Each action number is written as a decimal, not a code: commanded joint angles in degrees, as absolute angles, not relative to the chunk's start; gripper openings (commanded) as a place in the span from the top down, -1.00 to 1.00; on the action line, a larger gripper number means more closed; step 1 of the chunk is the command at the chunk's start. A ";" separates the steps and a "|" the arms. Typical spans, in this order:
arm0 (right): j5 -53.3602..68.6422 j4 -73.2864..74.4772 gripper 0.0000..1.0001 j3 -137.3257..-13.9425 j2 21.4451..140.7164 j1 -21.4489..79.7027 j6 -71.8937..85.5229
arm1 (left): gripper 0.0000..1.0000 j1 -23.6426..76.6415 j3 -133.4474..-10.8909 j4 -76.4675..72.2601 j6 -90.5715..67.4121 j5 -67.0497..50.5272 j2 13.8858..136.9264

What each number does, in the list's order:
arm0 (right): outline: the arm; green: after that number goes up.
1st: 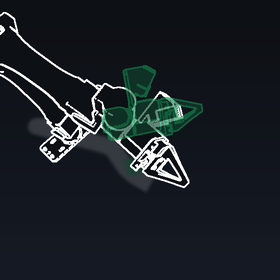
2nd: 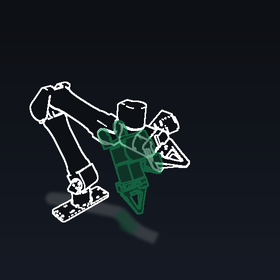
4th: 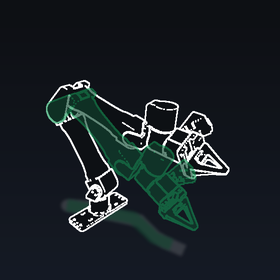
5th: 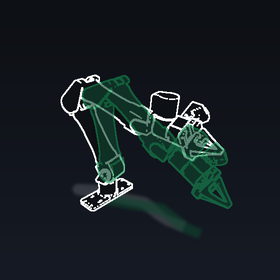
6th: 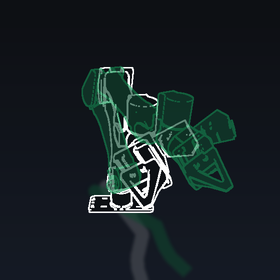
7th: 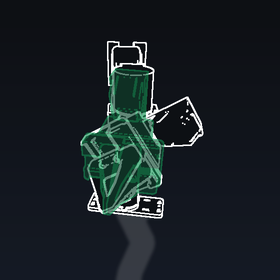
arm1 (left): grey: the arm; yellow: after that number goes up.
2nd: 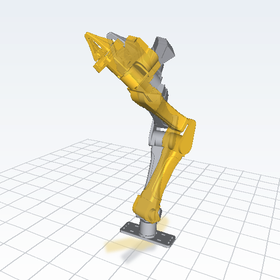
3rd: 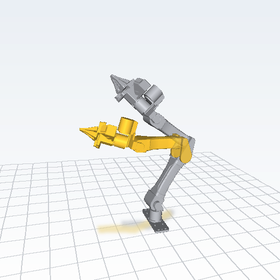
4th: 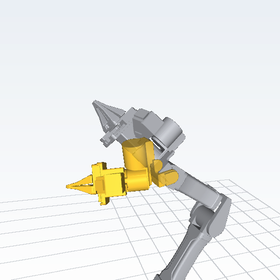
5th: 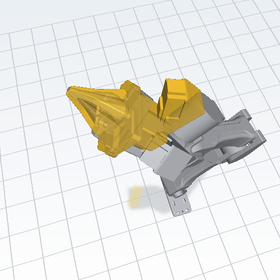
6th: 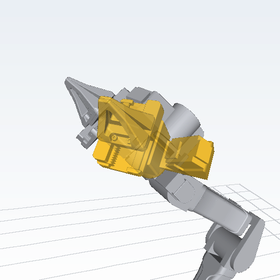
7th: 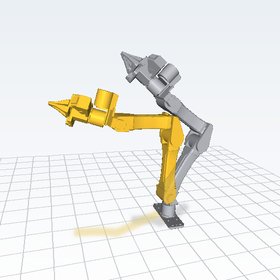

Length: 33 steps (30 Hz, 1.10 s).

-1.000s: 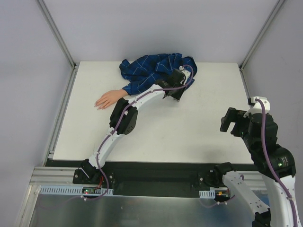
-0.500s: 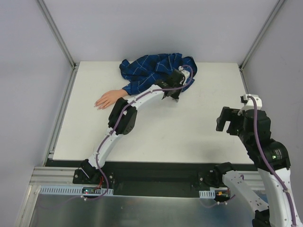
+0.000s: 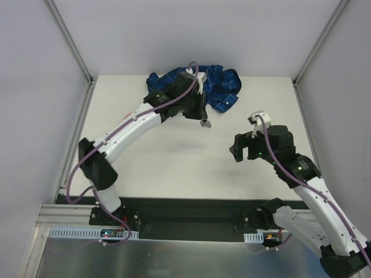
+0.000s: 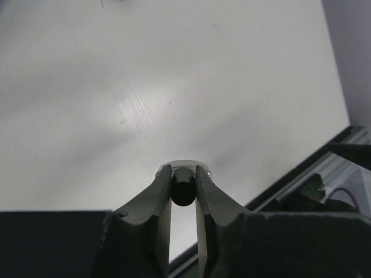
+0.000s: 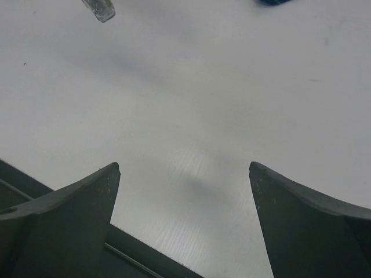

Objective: Paint the nails

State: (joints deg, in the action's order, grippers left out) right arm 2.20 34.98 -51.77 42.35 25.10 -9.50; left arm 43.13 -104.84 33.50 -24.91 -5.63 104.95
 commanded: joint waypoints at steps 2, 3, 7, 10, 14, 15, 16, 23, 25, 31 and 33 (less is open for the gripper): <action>3.61 15.42 -0.96 -49.75 46.92 37.58 -16.60 | 1.00 43.24 -95.04 39.90 -39.35 -12.48 93.19; 2.56 13.47 -0.98 -48.96 47.72 39.10 -17.22 | 1.00 43.24 -93.70 40.16 -40.42 -13.00 91.86; 2.02 5.20 -0.82 -47.29 50.09 43.59 -18.63 | 1.00 43.24 -88.87 40.25 -43.68 -13.89 86.14; 6.31 1.07 -0.62 -46.24 52.20 45.08 -18.81 | 1.00 43.15 -86.23 40.25 -46.05 -13.80 82.45; 11.07 -4.47 -0.40 -45.00 54.66 46.84 -18.28 | 1.00 42.72 -84.03 40.43 -47.37 -13.45 78.94; 11.94 -5.09 -0.36 -44.83 55.02 47.11 -18.11 | 1.00 42.54 -83.76 40.34 -47.55 -13.45 78.58; 12.56 -5.71 -0.35 -44.65 55.45 47.37 -18.02 | 1.00 42.37 -83.41 40.43 -47.64 -13.71 78.31; 14.42 -6.94 -0.36 -46.49 59.32 49.57 -17.14 | 1.00 41.92 -82.09 40.34 -47.81 -14.24 77.52; 13.80 -7.21 -0.35 -46.67 59.94 50.18 -16.88 | 1.00 41.92 -82.18 40.43 -47.99 -14.33 77.52; 11.87 -8.26 -0.20 -46.76 61.17 51.41 -16.96 | 1.00 41.92 -82.53 40.34 -47.81 -14.59 77.08; 12.13 -8.44 -0.18 -47.02 61.35 51.42 -16.70 | 1.00 41.92 -82.27 40.34 -47.64 -14.68 76.90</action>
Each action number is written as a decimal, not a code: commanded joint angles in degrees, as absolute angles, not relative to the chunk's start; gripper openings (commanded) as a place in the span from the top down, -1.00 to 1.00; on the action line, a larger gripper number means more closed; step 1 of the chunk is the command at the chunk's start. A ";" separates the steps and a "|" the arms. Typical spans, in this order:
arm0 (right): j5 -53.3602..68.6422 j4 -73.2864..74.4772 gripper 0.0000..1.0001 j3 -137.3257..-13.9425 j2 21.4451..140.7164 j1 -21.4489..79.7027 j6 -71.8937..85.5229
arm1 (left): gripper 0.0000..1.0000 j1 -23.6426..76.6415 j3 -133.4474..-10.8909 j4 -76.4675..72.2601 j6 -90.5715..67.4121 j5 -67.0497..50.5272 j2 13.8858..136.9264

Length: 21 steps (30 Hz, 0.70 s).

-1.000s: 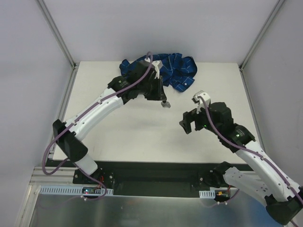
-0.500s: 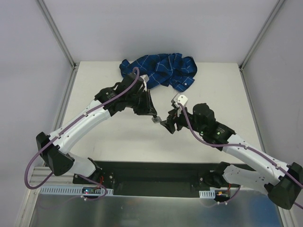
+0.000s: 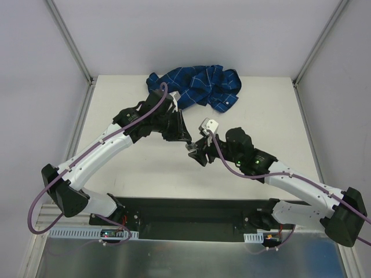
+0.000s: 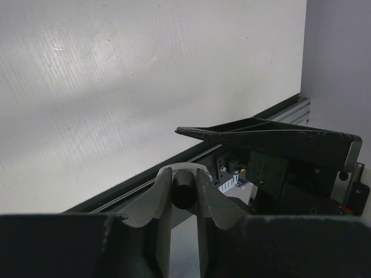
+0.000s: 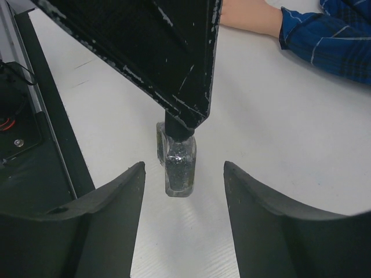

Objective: Paint the nails

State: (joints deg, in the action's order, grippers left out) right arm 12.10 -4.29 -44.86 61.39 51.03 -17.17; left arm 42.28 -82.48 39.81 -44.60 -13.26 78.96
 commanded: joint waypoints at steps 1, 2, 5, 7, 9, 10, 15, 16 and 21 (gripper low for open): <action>12.22 -8.44 -0.17 -47.11 61.70 51.42 -16.53 | 1.00 41.92 -82.18 40.34 -47.55 -14.76 76.99; 12.30 -8.44 -0.17 -47.37 61.96 51.42 -16.09 | 1.00 41.92 -82.09 40.34 -47.11 -15.20 76.99; 12.30 -8.87 -0.16 -47.29 62.23 51.42 -15.21 | 1.00 41.92 -81.74 40.34 -46.58 -15.21 76.82; 12.30 -9.05 -0.13 -47.37 62.31 51.42 -15.29 | 1.00 41.92 -81.48 40.34 -46.41 -15.12 76.56; 11.96 -9.05 -0.09 -47.55 62.40 51.42 -15.64 | 1.00 41.92 -81.39 40.34 -46.14 -15.20 76.47; 11.78 -9.14 -0.08 -47.64 62.58 51.33 -15.82 | 1.00 41.92 -81.39 40.34 -45.79 -15.21 76.38; 12.48 -8.96 0.01 -49.13 63.89 51.42 -16.08 | 1.00 41.84 -80.95 40.34 -45.18 -14.85 76.20; 12.57 -8.96 0.02 -49.30 64.07 51.42 -16.08 | 1.00 41.92 -80.95 40.34 -45.18 -14.94 76.29; 13.36 -8.97 0.11 -50.36 65.65 51.42 -15.91 | 1.00 41.92 -80.86 40.43 -44.47 -14.85 76.20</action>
